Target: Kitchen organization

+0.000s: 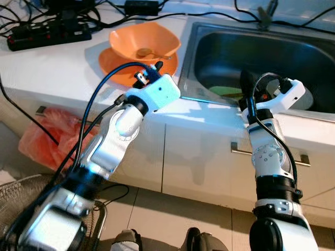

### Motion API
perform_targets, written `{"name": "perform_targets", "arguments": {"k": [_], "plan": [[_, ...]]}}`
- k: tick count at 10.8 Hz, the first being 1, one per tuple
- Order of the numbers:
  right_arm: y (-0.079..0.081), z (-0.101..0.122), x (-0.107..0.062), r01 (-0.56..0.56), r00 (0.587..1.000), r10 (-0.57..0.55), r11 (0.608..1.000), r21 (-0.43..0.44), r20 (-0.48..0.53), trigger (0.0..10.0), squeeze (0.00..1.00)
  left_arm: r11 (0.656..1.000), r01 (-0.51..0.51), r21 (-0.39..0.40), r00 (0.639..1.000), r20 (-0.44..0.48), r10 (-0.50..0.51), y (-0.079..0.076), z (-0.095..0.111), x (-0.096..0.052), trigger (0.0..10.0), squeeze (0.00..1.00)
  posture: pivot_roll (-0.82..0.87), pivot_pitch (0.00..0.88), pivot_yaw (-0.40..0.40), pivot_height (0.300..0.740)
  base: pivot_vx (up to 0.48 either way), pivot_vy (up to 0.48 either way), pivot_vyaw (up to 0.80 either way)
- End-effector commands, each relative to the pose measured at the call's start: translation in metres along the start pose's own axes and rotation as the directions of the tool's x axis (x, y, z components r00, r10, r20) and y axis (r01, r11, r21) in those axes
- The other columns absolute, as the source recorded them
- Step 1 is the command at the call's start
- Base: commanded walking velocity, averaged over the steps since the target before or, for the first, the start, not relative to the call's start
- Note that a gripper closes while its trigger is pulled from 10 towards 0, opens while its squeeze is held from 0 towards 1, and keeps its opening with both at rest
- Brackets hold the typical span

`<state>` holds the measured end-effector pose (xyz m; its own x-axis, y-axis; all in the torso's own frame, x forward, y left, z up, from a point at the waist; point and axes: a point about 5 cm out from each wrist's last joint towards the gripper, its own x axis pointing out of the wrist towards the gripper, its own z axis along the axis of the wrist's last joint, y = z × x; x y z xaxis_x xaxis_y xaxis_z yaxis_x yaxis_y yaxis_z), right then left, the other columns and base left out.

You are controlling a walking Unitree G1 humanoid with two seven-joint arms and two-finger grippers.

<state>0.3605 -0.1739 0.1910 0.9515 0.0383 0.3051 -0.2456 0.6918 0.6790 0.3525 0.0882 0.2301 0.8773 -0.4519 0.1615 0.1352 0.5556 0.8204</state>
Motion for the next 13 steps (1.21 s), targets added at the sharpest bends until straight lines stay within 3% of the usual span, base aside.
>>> {"name": "perform_targets", "arguments": {"k": [1,7,9,12,13], "plan": [[0.003,0.003,-0.001,-0.004,1.000,0.004,1.000,0.007,0.007,10.0,0.00,0.998,-0.007,0.060,1.000,0.017,0.006,0.000,0.004,0.005,10.0,0.00,0.17,0.150,-0.014,0.740,0.000,0.000,0.00],[0.010,-0.001,-0.006,-0.011,1.000,0.011,0.999,0.034,0.002,10.0,0.00,0.979,-0.048,0.198,0.999,-0.014,0.052,0.001,-0.004,0.027,10.0,0.00,0.15,0.146,-0.010,0.740,0.000,0.000,0.00],[0.008,-0.003,-0.008,-0.009,1.000,0.009,0.999,0.032,-0.012,10.0,0.00,0.975,-0.074,0.210,0.997,-0.011,0.078,0.005,-0.003,0.033,10.0,0.00,0.15,0.147,-0.011,0.740,0.000,0.000,0.00],[-0.002,-0.011,-0.014,-0.020,0.997,0.012,0.993,-0.113,-0.073,10.0,0.00,0.970,-0.082,0.228,0.996,-0.016,0.087,0.005,-0.006,0.039,10.0,0.00,0.15,0.145,-0.013,0.740,0.000,0.000,0.00],[-0.003,-0.012,-0.015,-0.023,0.997,0.014,0.993,-0.116,-0.075,10.0,0.00,0.970,-0.082,0.229,0.996,-0.015,0.088,0.005,-0.006,0.039,10.0,0.00,0.15,0.145,-0.012,0.740,0.000,0.000,0.00]]}}
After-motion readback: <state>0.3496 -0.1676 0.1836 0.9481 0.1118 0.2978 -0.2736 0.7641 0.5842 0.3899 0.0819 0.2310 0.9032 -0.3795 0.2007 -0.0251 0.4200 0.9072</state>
